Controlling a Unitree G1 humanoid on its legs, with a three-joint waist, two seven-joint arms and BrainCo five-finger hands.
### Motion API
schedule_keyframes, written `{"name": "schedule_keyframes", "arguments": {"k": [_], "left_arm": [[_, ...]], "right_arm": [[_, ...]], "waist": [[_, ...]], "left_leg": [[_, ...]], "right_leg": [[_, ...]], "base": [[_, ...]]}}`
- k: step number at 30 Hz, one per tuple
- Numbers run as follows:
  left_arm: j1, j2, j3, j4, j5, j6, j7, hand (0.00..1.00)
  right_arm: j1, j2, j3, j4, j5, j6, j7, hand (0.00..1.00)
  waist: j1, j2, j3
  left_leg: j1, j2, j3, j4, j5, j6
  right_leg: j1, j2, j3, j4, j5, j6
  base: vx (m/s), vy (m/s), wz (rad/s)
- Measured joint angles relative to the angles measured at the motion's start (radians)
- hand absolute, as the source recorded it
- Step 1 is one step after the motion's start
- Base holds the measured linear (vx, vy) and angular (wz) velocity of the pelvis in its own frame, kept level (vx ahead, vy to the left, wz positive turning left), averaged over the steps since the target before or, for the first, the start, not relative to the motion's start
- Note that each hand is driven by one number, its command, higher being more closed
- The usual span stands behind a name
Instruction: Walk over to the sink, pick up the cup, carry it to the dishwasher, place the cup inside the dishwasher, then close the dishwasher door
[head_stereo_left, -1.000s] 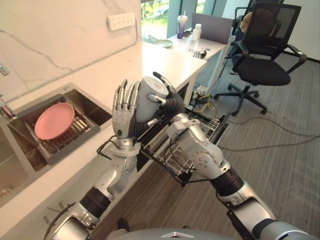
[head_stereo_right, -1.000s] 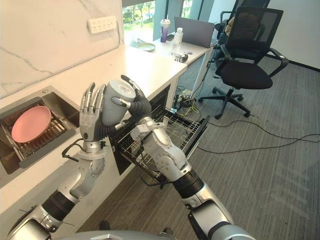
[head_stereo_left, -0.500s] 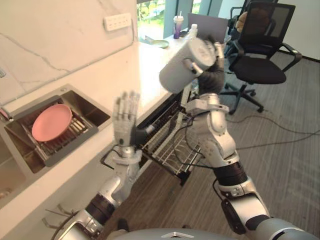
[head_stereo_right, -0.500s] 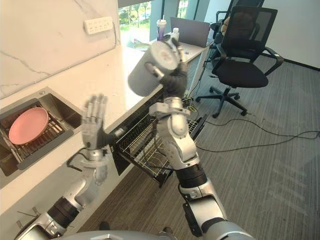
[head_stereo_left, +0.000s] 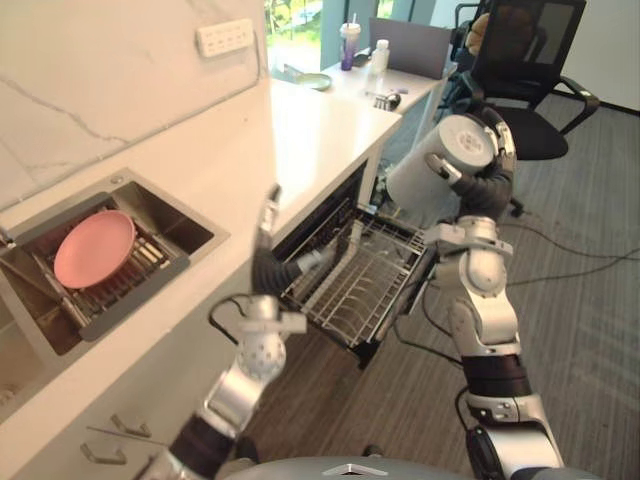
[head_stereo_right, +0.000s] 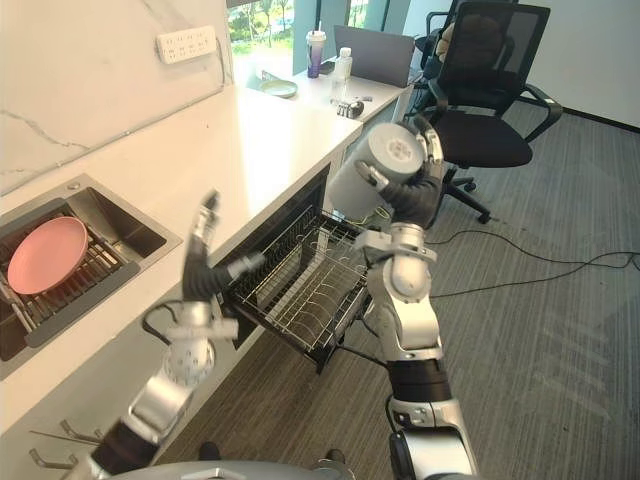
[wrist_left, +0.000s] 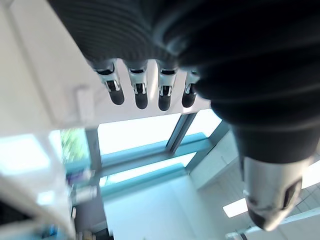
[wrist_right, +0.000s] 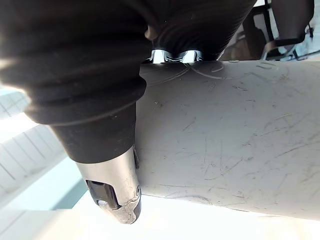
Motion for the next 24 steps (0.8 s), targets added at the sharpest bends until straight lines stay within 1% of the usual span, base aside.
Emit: {"name": "schedule_keyframes", "arguments": {"k": [1, 2, 3, 4, 6, 8, 10, 11, 12, 14, 15, 16, 17, 18, 19, 20, 22, 23, 24], "left_arm": [[0.052, 0.0, -0.02, -0.022, -0.073, -0.008, -0.093, 0.0], [0.072, 0.001, -0.026, -0.028, -0.107, -0.008, -0.142, 0.0], [0.1, 0.002, -0.034, -0.031, -0.156, -0.007, -0.216, 0.0], [0.123, 0.004, -0.035, -0.029, -0.185, -0.005, -0.271, 0.0], [0.146, 0.004, -0.035, -0.001, -0.212, -0.001, -0.333, 0.0], [0.169, 0.006, -0.033, 0.085, -0.2, 0.0, -0.381, 0.0], [0.181, 0.008, -0.032, 0.147, -0.169, 0.004, -0.387, 0.0], [0.19, 0.015, -0.031, 0.199, -0.127, 0.016, -0.385, 0.0], [0.192, 0.021, -0.028, 0.232, -0.094, 0.019, -0.383, 0.0], [0.196, 0.041, 0.009, 0.368, 0.04, 0.026, -0.365, 0.0], [0.196, 0.053, 0.025, 0.424, 0.088, 0.04, -0.354, 0.0], [0.198, 0.07, 0.053, 0.494, 0.154, 0.073, -0.325, 0.0], [0.2, 0.087, 0.086, 0.561, 0.21, 0.101, -0.299, 0.0], [0.199, 0.095, 0.104, 0.594, 0.242, 0.115, -0.285, 0.0], [0.2, 0.108, 0.141, 0.664, 0.301, 0.145, -0.263, 0.0], [0.199, 0.114, 0.158, 0.7, 0.327, 0.153, -0.25, 0.0], [0.184, 0.139, 0.212, 0.777, 0.402, 0.185, -0.201, 0.0], [0.183, 0.144, 0.221, 0.792, 0.42, 0.19, -0.196, 0.0], [0.183, 0.15, 0.239, 0.826, 0.446, 0.2, -0.175, 0.0]], "right_arm": [[0.017, -0.012, -0.011, 0.007, -0.001, 0.01, 0.021, 1.0], [0.027, -0.02, -0.016, 0.009, -0.003, 0.011, 0.033, 1.0], [0.043, -0.037, -0.03, 0.019, -0.021, 0.012, 0.062, 1.0], [0.045, -0.049, -0.04, 0.052, -0.044, 0.011, 0.087, 1.0], [0.052, -0.075, -0.047, 0.106, -0.073, 0.011, 0.119, 1.0], [0.066, -0.094, -0.05, 0.166, -0.079, 0.015, 0.154, 1.0], [0.077, -0.106, -0.05, 0.213, -0.08, 0.025, 0.167, 1.0], [0.077, -0.113, -0.05, 0.272, -0.095, 0.03, 0.178, 1.0], [0.077, -0.113, -0.05, 0.298, -0.107, 0.031, 0.188, 1.0], [0.077, -0.112, -0.045, 0.381, -0.123, 0.032, 0.209, 1.0], [0.078, -0.112, -0.044, 0.415, -0.132, 0.032, 0.216, 1.0], [0.078, -0.112, -0.037, 0.457, -0.146, 0.033, 0.22, 1.0], [0.077, -0.112, -0.026, 0.483, -0.156, 0.033, 0.224, 1.0], [0.076, -0.111, -0.025, 0.491, -0.158, 0.033, 0.229, 1.0], [0.071, -0.111, -0.019, 0.517, -0.158, 0.032, 0.232, 1.0], [0.066, -0.111, -0.011, 0.536, -0.159, 0.033, 0.231, 1.0], [0.049, -0.109, 0.02, 0.626, -0.163, 0.036, 0.226, 1.0], [0.043, -0.108, 0.029, 0.648, -0.168, 0.04, 0.221, 1.0], [0.026, -0.108, 0.046, 0.686, -0.184, 0.045, 0.209, 1.0]], "waist": [[0.0, 0.001, 0.001], [0.002, 0.001, 0.003], [0.006, 0.002, 0.007], [0.007, 0.002, 0.007], [0.013, 0.001, 0.008], [0.016, 0.001, 0.008], [0.017, -0.001, 0.009], [0.025, -0.002, 0.01], [0.03, -0.003, 0.011], [0.036, -0.004, 0.013], [0.033, -0.005, 0.015], [0.033, -0.007, 0.018], [0.039, -0.008, 0.022], [0.042, -0.009, 0.027], [0.048, -0.01, 0.039], [0.049, -0.01, 0.044], [0.053, -0.01, 0.056], [0.055, -0.009, 0.061], [0.058, -0.006, 0.075]], "left_leg": [[0.0, 0.0, 0.0, 0.0, -0.002, 0.0], [0.0, 0.0, -0.001, 0.0, -0.003, 0.0], [-0.002, 0.0, -0.002, 0.0, -0.003, -0.001], [-0.004, 0.0, -0.003, 0.0, -0.003, -0.001], [-0.006, -0.001, -0.006, 0.0, -0.002, 0.001], [-0.015, -0.001, -0.018, 0.0, 0.002, 0.007], [-0.022, -0.002, -0.033, -0.001, 0.003, 0.008], [-0.021, -0.002, -0.034, -0.001, 0.003, 0.008], [-0.021, -0.002, -0.036, -0.001, 0.003, 0.008], [-0.023, -0.004, -0.047, -0.001, 0.003, 0.008], [-0.023, -0.006, -0.057, -0.001, 0.003, 0.008], [-0.022, -0.008, -0.063, -0.001, 0.003, 0.008], [-0.021, -0.01, -0.063, -0.001, 0.002, 0.008], [-0.021, -0.01, -0.064, -0.001, 0.001, 0.008], [-0.021, -0.013, -0.064, -0.001, 0.001, 0.009], [-0.021, -0.015, -0.064, -0.001, 0.0, 0.01], [-0.033, -0.026, -0.078, -0.001, 0.001, 0.017], [-0.035, -0.029, -0.081, -0.001, 0.001, 0.018], [-0.038, -0.035, -0.083, -0.001, 0.001, 0.023]], "right_leg": [[0.0, 0.0, 0.0, 0.001, -0.003, 0.001], [0.0, 0.0, -0.001, 0.001, -0.004, 0.002], [0.0, 0.0, -0.003, 0.002, -0.005, 0.002], [-0.001, 0.0, -0.005, 0.002, -0.005, 0.002], [-0.001, 0.0, -0.007, 0.005, -0.007, 0.004], [-0.001, 0.0, -0.021, 0.008, -0.011, 0.005], [-0.001, -0.001, -0.033, 0.012, -0.016, 0.007], [0.0, -0.002, -0.034, 0.015, -0.019, 0.007], [0.0, -0.002, -0.036, 0.017, -0.021, 0.008], [0.004, -0.003, -0.048, 0.02, -0.022, 0.01], [0.01, -0.004, -0.057, 0.02, -0.022, 0.011], [0.017, -0.005, -0.062, 0.02, -0.022, 0.012], [0.018, -0.005, -0.062, 0.019, -0.023, 0.013], [0.019, -0.006, -0.063, 0.019, -0.023, 0.013], [0.02, -0.008, -0.063, 0.019, -0.023, 0.015], [0.02, -0.01, -0.064, 0.018, -0.023, 0.016], [0.019, -0.02, -0.08, 0.017, -0.021, 0.018], [0.019, -0.022, -0.083, 0.017, -0.021, 0.019], [0.018, -0.028, -0.086, 0.017, -0.018, 0.024]], "base": [[0.03, -0.012, 0.01], [0.0, 0.0, 0.0], [0.01, -0.004, 0.03], [0.0, -0.002, 0.03], [0.01, -0.002, 0.04], [0.02, -0.007, 0.15], [0.01, -0.008, 0.21], [0.01, -0.006, 0.12], [0.02, -0.007, 0.07], [0.02, -0.012, 0.14], [0.02, -0.01, 0.23], [0.01, -0.004, 0.19], [0.01, -0.001, 0.09], [0.0, 0.0, 0.0], [0.0, 0.0, 0.0], [-0.01, 0.013, 0.09], [-0.01, 0.027, 0.17], [-0.01, 0.046, 0.15], [-0.03, 0.062, 0.12]]}}
